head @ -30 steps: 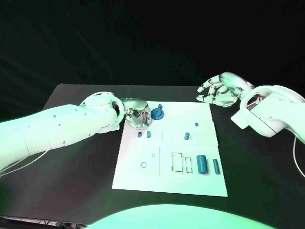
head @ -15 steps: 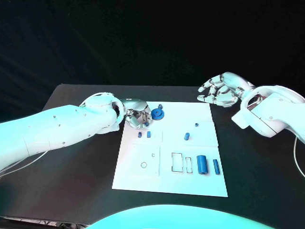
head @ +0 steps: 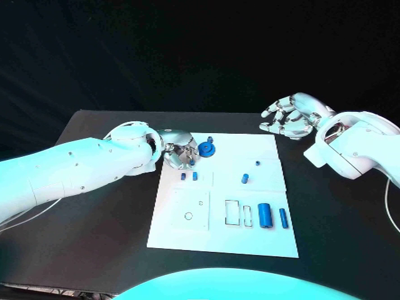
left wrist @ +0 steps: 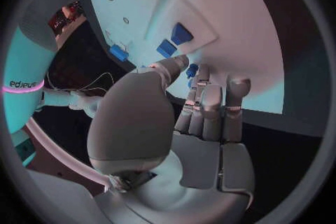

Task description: Assemble the parts on the task board

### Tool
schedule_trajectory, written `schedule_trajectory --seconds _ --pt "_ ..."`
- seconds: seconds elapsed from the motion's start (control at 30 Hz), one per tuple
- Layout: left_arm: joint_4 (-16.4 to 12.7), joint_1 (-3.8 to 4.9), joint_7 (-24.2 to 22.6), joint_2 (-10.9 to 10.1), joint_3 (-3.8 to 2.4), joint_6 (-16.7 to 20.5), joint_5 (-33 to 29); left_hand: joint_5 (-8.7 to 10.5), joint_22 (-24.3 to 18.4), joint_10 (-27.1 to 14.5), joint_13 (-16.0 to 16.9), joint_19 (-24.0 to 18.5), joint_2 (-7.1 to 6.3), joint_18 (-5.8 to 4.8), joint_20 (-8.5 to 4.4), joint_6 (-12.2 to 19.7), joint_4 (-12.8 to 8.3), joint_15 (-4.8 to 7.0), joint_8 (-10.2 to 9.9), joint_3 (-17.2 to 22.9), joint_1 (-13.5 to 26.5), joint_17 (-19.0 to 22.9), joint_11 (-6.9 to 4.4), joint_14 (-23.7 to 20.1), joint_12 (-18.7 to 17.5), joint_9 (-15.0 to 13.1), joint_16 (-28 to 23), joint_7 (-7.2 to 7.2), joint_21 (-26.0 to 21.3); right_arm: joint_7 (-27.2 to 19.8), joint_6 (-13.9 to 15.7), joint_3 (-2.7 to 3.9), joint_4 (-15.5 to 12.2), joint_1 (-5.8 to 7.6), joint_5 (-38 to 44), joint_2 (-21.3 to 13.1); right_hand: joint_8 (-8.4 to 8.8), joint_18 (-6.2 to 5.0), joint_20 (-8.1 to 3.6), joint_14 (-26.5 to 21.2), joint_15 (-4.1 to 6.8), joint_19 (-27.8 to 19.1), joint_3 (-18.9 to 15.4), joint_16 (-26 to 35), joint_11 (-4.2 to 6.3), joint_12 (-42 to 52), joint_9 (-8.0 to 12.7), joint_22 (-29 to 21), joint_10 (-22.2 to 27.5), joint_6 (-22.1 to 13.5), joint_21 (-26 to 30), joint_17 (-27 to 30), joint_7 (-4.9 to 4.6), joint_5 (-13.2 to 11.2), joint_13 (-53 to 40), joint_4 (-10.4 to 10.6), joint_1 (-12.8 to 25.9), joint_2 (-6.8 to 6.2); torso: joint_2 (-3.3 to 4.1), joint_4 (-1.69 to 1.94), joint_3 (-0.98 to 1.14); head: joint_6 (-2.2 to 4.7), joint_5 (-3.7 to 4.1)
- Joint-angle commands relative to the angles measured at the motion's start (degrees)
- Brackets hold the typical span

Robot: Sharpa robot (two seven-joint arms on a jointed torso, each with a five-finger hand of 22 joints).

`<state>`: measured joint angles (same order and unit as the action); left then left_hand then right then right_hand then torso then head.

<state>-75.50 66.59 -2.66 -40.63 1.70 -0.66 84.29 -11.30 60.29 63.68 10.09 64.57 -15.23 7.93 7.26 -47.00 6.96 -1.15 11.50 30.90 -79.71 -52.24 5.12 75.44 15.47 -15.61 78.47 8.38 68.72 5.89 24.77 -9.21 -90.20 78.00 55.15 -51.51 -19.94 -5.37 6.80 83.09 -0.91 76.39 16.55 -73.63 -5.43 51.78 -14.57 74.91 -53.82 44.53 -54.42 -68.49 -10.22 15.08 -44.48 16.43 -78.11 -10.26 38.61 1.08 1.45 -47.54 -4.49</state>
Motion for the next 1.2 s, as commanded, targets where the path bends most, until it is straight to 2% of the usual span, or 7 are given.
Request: schedule_trajectory --seconds 0.03,0.27,0.6,0.7,0.8,1.07,1.2 --pt "0.02 0.0 0.61 -0.06 -0.02 -1.0 -0.02 0.19 -0.1 -0.46 0.09 -0.38 0.05 -0.38 -0.06 0.38 0.0 -0.08 -0.23 -0.5 0.74 0.06 -0.06 -0.51 -0.37 0.09 -0.22 0.03 -0.28 -0.14 0.51 0.01 0.1 -0.03 0.39 0.03 -0.51 -1.2 -0.08 -0.6 0.07 -0.59 0.51 0.44 0.08 -0.62 -0.01 0.38 0.61 -0.43 0.91 0.34 -0.02 0.18 0.66 0.02 0.06 -0.72 0.01 -0.02 0.0 0.02 -0.07" --pt "0.54 0.0 1.34 -0.67 -0.03 -0.99 0.11 0.12 -0.83 -1.79 0.23 -0.97 0.14 -0.24 0.12 1.04 0.32 -0.42 -0.61 -1.54 0.55 0.85 0.36 -1.08 -0.99 0.28 -0.45 -0.08 -0.94 0.76 -1.19 -0.04 0.45 -0.15 0.96 0.15 -2.08 -1.71 0.05 -1.71 -0.06 -1.35 1.15 2.95 -0.06 -4.9 -0.24 -1.49 1.5 -1.17 5.1 2.71 -0.13 -0.23 5.62 0.02 0.12 -1.08 -0.01 -0.01 0.03 0.05 -0.1" --pt "1.14 0.06 1.5 -2.89 -0.7 0.05 -1.68 -0.12 -1.5 -6.6 -0.35 -1.51 1.43 -0.07 1.3 0.5 0.36 -1.79 -0.38 -2.73 -2.02 3.23 2.0 -2.48 -2.96 0.37 -0.98 0.15 -1.67 1.11 -6.47 -0.17 0.88 -0.94 8.52 0.25 -4.09 0.3 -0.48 1.65 0.32 4.35 4.38 -0.94 0.1 -19.02 0.05 4.15 -1.57 0.37 -6.78 -0.75 0.12 -2.68 19.15 -0.6 -2.71 -2.65 -0.07 -0.05 0.06 0.29 -0.03" --pt "0.95 0.19 0.94 -4.14 -1.1 0.57 -5.34 -0.21 -3.61 -6.86 -0.64 -3.71 1.69 0.5 1.48 -0.88 -0.53 -1.94 0.34 -0.73 -3.72 9.59 2.27 -5.99 -3.04 0.27 -3.56 0.94 -3.31 1.01 -7.69 -0.27 1.01 -1.44 12.53 0.37 -3.78 0.41 -0.33 1.8 0.17 4.51 6.51 -1.4 -0.07 -24.75 0.56 4.78 -3.18 1.49 -7.35 -1.05 -0.02 -2.94 23.92 -1.12 -4.37 -3.6 -0.04 -0.08 0.07 0.37 0.05" --pt "0.58 0.4 -0.71 -5.72 -1.45 1.22 -12.71 -0.12 -11.75 -7.1 -0.89 -12.42 1.01 2.52 1.5 -2.55 -1.16 -2.03 1.49 1.68 -3.76 21.25 2.39 -13.56 -2.53 0.15 -10.04 2.09 -10.19 1.13 -8.14 -0.53 1.12 -1.81 17.17 0.41 -3.23 0.64 -0.3 2.26 0.09 5.02 7.8 -2.5 -0.18 -28.31 1.01 5.63 -4.32 2.05 -8.87 -2.17 0.11 -3.34 26.87 -1.46 -4.88 -4.25 0.03 0.0 0.14 0.63 0.86" --pt "-1.67 0.95 -11.57 -10.26 -1.81 7.02 -48.8 -0.33 -14.98 -6.17 -0.9 -14.3 1.86 2.66 1.41 -3.43 -2.22 -2.06 2.64 2.53 -4.05 26.02 2.74 -16.14 0.2 0.35 -18.03 3.32 -14.99 1.44 -8.11 -0.94 1.23 -3.58 27.92 0.75 -2.39 0.65 -0.26 2.39 -0.41 4.95 9.14 -3.1 -0.56 -32.99 1.57 6.15 -3.37 3.23 -9.05 -2.5 0.38 -3.94 30.83 -2.26 -5.39 -4.98 0.03 -0.23 0.15 1.19 2.42" --pt "-3.27 0.98 -16.86 -11.58 -1.82 8.61 -62.6 -0.3 -15.02 -6.28 -0.93 -14.51 2.05 2.62 1.44 -3.42 -2.32 -2.22 2.7 2.51 -3.86 26.37 2.86 -16.43 0.43 0.4 -18.69 3.49 -15.13 1.85 -8.1 -0.99 1.32 -4.72 31.34 1.2 -1.8 0.67 -0.31 2.57 -0.61 4.97 9.26 -3.36 -0.79 -34.15 1.84 6.31 -3.5 3.25 -9.1 -2.69 0.14 -4.62 32.07 -2.3 -5.04 -5.19 0.09 0.08 0.01 1.48 3.12"
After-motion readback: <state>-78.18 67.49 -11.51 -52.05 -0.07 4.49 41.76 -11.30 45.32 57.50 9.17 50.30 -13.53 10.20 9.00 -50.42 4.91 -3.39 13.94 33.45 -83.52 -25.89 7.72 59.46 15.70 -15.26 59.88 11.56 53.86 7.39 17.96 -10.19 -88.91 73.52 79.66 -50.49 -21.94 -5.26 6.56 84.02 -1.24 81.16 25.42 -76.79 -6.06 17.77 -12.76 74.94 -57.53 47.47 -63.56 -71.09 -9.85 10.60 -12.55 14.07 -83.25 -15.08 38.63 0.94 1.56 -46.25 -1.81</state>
